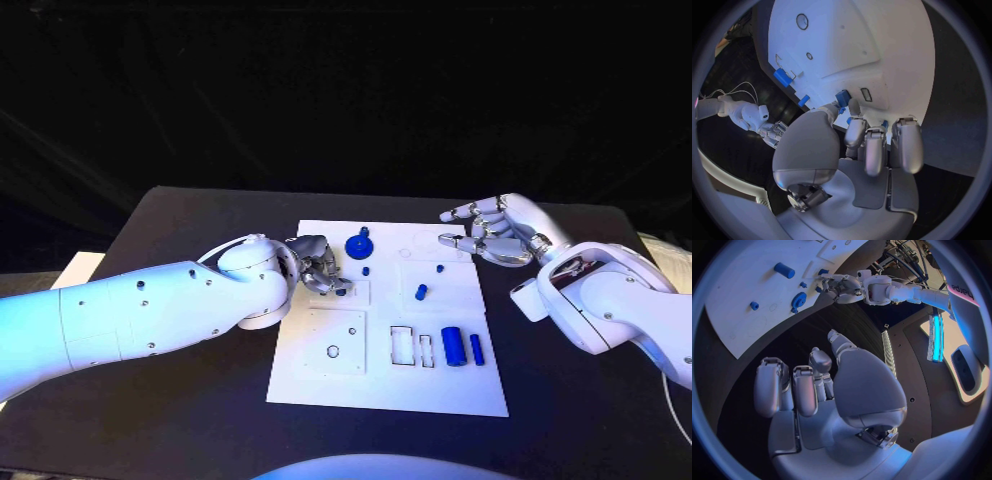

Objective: Assemble the parts on the task board

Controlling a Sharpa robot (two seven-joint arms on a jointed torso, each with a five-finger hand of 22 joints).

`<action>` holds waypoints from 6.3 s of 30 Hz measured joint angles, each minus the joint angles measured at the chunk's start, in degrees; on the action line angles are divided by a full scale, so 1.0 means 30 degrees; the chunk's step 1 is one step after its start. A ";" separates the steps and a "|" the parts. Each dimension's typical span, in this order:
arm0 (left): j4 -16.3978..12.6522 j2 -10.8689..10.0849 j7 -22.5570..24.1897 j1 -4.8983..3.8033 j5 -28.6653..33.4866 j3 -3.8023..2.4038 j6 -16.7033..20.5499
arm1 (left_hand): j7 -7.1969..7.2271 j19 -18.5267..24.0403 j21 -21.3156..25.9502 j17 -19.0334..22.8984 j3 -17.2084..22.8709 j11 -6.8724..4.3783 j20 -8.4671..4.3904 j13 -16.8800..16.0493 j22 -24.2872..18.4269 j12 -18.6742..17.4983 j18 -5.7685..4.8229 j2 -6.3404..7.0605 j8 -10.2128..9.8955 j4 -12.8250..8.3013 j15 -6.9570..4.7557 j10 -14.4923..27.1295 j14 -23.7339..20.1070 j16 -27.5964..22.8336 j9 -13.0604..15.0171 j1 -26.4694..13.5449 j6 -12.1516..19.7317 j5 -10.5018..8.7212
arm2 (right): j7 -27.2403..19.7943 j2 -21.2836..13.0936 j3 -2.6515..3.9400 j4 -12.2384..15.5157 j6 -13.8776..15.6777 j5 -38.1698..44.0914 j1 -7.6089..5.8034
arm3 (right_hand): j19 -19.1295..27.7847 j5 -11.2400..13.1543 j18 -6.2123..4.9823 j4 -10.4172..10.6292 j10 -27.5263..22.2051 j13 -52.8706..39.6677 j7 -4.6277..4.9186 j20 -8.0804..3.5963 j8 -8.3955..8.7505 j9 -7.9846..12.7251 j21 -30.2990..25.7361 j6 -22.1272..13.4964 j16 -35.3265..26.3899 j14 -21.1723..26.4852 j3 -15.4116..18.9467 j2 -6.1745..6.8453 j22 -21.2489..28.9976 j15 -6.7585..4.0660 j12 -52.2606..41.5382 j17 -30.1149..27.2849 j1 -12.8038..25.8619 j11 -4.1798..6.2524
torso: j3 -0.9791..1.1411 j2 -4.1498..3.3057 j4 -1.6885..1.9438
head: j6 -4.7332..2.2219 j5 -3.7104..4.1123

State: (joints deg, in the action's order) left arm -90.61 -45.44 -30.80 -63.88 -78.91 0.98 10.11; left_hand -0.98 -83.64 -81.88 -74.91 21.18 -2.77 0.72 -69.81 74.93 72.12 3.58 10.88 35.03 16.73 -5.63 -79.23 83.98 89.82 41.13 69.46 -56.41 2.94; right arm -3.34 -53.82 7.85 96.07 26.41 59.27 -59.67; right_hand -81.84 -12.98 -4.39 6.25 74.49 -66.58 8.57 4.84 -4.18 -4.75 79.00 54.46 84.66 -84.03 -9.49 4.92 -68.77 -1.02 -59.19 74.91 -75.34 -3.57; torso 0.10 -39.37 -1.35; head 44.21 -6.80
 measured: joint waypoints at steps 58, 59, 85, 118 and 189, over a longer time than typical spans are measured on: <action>0.0769 0.0449 -0.0516 0.0011 0.1133 -0.0009 -0.0157 | 0.0169 -0.0068 -0.0221 -0.0009 -0.3045 -0.0137 -0.0067 -0.0506 -0.0004 0.0442 0.0001 -0.0680 0.0001 0.0029 -0.0067 -0.0410 0.0068 0.0000 0.0248 -0.2081 -0.0441 -0.0002 | 0.0006 0.0033 -0.0001 0.0017 -0.0084 -0.0196 0.0004 | 0.0000 0.0074 0.0000 0.0106 0.0001 0.0015 0.0006 0.0000 0.0000 0.0000 0.0000 0.0132 0.0000 0.0000 0.0106 0.0000 -0.0003 0.0000 0.0000 0.0011 0.0000 0.0000 | -0.0011 0.0009 0.0020 | 0.0038 0.0119; 0.0746 0.0417 -0.0508 0.0018 0.1175 -0.0025 -0.0133 | 0.0169 -0.0068 -0.0221 -0.0009 -0.3297 -0.0137 -0.0068 -0.0506 -0.0005 0.0441 0.0001 -0.0736 0.0001 0.0037 -0.0110 -0.0409 0.0024 0.0000 0.0252 -0.2137 -0.0441 -0.0002 | 0.0006 0.0035 -0.0001 0.0010 -0.0086 -0.0199 0.0004 | 0.0000 0.0074 -0.0002 0.0106 0.0001 0.0015 0.0006 0.0000 0.0000 0.0000 0.0000 0.0133 0.0000 0.0000 0.0106 0.0000 -0.0003 0.0000 0.0000 0.0011 0.0000 0.0000 | -0.0015 0.0011 0.0024 | 0.0027 0.0123; 0.1565 -0.0068 -0.0704 -0.1830 0.4541 -0.1492 -0.1388 | -0.0123 -0.0056 0.0521 -0.0004 -0.5670 0.0072 -0.0056 0.0323 -0.0006 -0.0332 -0.0001 -0.1944 -0.0484 -0.0047 -0.0136 0.0154 -0.0004 0.0000 0.0357 -0.1405 0.0241 -0.0003 | 0.0005 0.0315 -0.0042 -0.0482 -0.0130 -0.0229 0.0081 | 0.0000 0.0073 0.0000 0.0105 0.0000 0.0013 0.0005 0.0000 0.0000 0.0000 0.0000 0.0132 0.0000 0.0001 0.0105 0.0000 -0.0004 0.0000 0.0000 0.0005 0.0000 0.0000 | 0.0022 0.0007 0.0013 | -0.0212 -0.0037; 0.9233 0.4439 -0.0836 -0.3236 0.3810 -0.0345 -0.7640 | -0.0211 0.0033 0.0541 0.0001 -0.7431 0.0204 0.0172 0.0188 -0.0006 -0.0146 -0.0001 -0.2591 -0.1065 0.0003 0.0173 0.0203 -0.0032 0.0000 -0.0326 -0.2734 0.0071 -0.0002 | 0.0042 0.0551 -0.0064 -0.0722 -0.0192 -0.0244 0.0086 | 0.0000 0.0073 0.0000 0.0159 0.0001 0.0012 0.0005 0.0000 0.0000 0.0000 0.0001 0.0131 0.0000 0.0000 0.0159 -0.0080 -0.0004 0.0000 0.0000 0.0001 0.0080 0.0000 | -0.0077 -0.0168 -0.0066 | -0.0505 -0.0331; 0.8815 0.4015 -0.1277 -0.3243 0.4597 -0.0340 -0.8947 | 0.0077 -0.0104 0.0444 -0.0007 -0.6019 0.0130 0.0033 0.0074 -0.0007 -0.0076 0.0002 -0.3995 -0.0673 -0.0962 0.0026 0.0161 -0.0030 0.0000 0.0261 0.1534 0.0226 -0.0003 | 0.0116 0.0862 -0.0173 -0.1099 -0.0397 -0.0244 0.0195 | 0.0000 -0.0037 -0.0001 0.0156 0.0000 0.0010 -0.0059 0.0000 0.0000 0.0000 0.0000 0.0195 0.0000 0.0000 0.0155 -0.0077 -0.0004 0.0000 0.0000 0.0008 0.0077 0.0000 | -0.0064 -0.0154 -0.0057 | -0.0295 -0.0419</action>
State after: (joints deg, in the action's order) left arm -64.16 -33.39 -34.63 -73.61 -65.12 -0.04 -16.73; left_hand -0.75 -83.95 -80.54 -74.93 3.13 -2.38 0.82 -69.59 74.91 71.89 3.59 -1.10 33.01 13.85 -5.55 -78.75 83.88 89.82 41.91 74.07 -55.73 2.94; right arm -3.00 -51.23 7.33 92.77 25.22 58.53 -59.09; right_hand -81.84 -13.09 -4.39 6.72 74.49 -66.55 8.39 4.84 -4.18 -4.75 79.00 55.05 84.66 -84.03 -9.02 4.68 -68.79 -1.02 -59.19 74.93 -75.11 -3.57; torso -0.09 -39.84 -1.52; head 43.32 -8.06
